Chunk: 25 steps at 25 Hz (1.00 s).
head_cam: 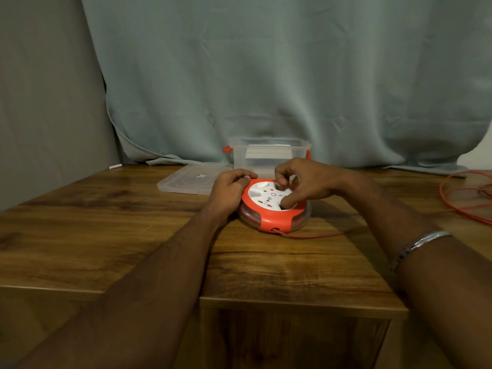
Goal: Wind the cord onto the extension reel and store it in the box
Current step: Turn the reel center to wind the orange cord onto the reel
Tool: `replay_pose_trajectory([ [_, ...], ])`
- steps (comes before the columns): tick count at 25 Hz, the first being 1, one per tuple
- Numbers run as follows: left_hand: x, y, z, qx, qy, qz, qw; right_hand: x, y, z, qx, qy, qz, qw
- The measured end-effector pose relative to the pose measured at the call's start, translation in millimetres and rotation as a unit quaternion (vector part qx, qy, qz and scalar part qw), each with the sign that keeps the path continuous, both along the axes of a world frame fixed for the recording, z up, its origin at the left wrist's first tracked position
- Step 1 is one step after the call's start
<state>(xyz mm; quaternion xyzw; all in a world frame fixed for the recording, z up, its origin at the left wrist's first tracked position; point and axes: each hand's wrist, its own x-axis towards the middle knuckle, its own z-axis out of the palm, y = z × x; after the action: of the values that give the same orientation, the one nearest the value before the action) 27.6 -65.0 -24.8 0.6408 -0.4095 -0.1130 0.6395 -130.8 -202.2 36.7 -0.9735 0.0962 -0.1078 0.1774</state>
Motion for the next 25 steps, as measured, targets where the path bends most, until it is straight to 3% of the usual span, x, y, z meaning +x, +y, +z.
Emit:
replay_pose_trajectory([
  [6,1,-1,-1,-0.006,-0.004,0.007,1.000,6,10,-3,-0.058,0.009,-0.017,0.998],
  [18,1,-4,-2,0.016,-0.039,0.062,0.997,19,31,-10,-0.141,-0.085,-0.135,0.977],
  [25,2,-3,-1,0.018,-0.035,0.066,0.997,8,16,1,-0.043,-0.085,-0.003,0.995],
])
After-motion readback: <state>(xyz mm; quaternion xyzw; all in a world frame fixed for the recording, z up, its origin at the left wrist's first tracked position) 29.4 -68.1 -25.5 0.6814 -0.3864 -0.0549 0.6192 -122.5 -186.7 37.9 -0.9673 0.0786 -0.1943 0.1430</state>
